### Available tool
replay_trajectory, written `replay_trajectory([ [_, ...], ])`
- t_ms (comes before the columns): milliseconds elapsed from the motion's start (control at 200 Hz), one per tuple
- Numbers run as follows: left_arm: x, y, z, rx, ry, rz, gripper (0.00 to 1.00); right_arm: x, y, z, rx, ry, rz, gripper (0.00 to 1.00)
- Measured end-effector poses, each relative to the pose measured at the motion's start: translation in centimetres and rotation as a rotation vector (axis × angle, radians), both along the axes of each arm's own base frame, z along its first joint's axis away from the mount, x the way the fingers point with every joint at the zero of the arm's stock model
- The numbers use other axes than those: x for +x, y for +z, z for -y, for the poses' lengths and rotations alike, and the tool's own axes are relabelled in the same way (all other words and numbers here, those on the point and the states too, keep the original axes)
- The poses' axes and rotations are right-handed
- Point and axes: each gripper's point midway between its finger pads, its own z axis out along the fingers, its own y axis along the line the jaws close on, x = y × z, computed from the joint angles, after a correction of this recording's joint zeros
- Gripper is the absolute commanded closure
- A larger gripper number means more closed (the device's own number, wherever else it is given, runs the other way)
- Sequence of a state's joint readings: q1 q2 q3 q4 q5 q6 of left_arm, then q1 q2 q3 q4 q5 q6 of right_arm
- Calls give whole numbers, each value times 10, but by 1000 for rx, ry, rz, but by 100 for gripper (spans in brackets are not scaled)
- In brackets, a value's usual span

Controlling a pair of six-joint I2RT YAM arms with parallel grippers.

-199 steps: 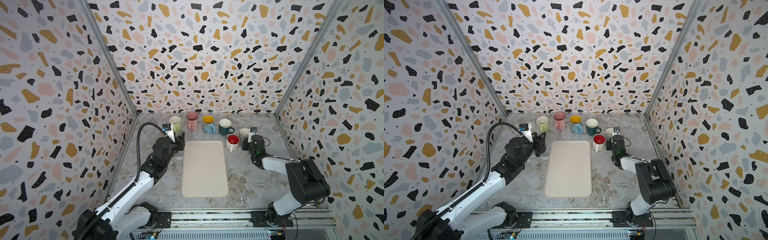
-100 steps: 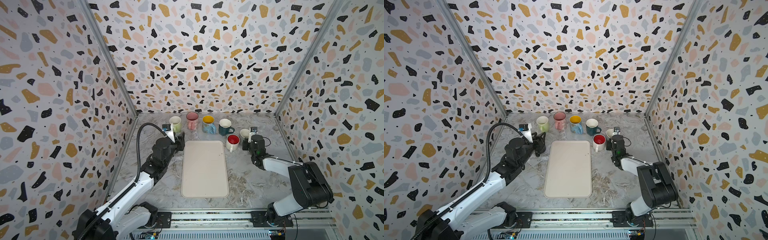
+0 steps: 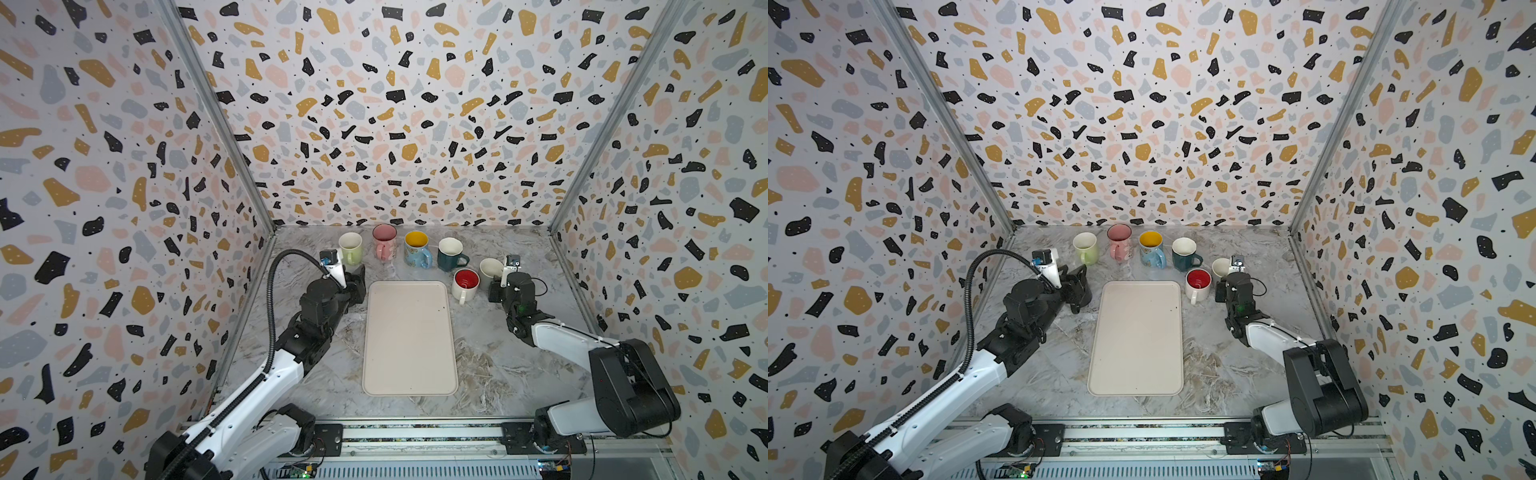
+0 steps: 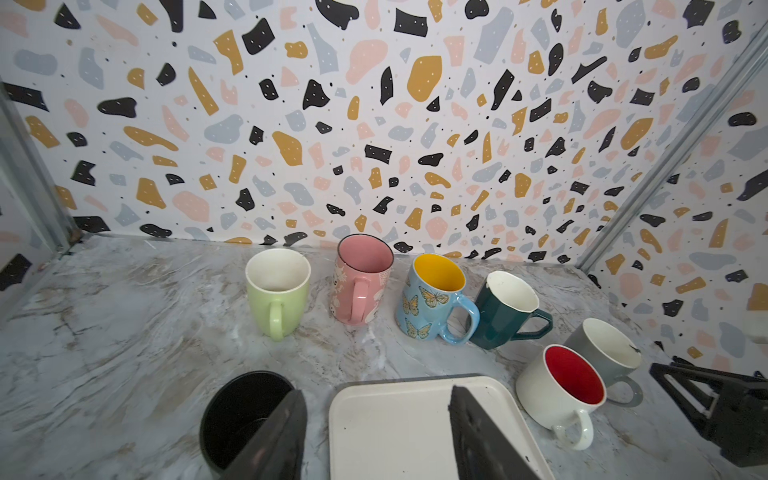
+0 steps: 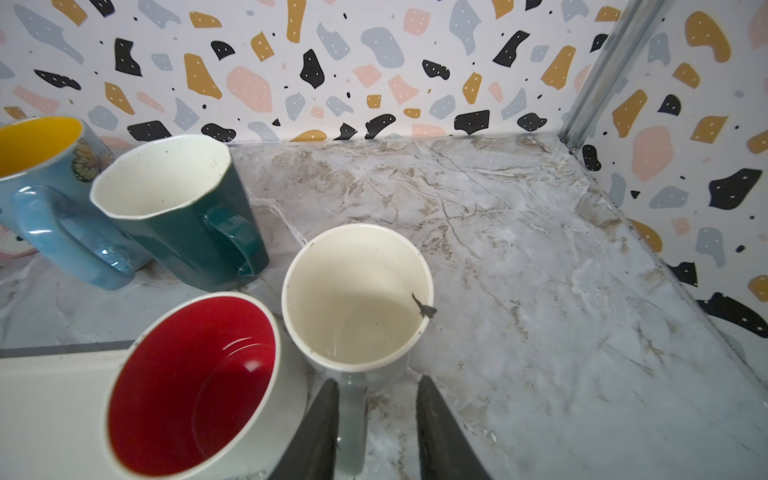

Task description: Turn the mug right side up

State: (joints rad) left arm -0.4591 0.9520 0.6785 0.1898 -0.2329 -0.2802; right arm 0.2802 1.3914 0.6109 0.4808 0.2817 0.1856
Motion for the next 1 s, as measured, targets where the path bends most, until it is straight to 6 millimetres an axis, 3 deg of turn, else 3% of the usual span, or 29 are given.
replay_trajectory([
  [120, -4, 1, -15, 50, 64, 6, 36, -6, 16, 3, -1, -3, 32, 53],
  [225, -8, -4, -33, 104, 143, 2, 28, -11, 27, 4, -9, 3, 50, 37],
  [315, -9, -16, -51, 155, 238, -14, 23, -16, 29, 5, -30, 11, 52, 25],
  [420, -12, -36, -76, 218, 361, -43, 10, -20, 26, 6, -57, 22, 38, 18],
  [451, -14, -42, -84, 235, 400, -49, 7, -21, 24, 7, -65, 24, 31, 0],
  [526, -20, -57, -100, 267, 487, -57, 0, -24, 20, 8, -86, 27, 19, 1],
  [726, -40, -99, -132, 332, 638, -61, 0, -30, 5, 22, -123, -21, -12, 1],
  [1001, -51, -103, -163, 300, 757, 17, 0, -38, -11, 47, -135, -93, 3, 1],
])
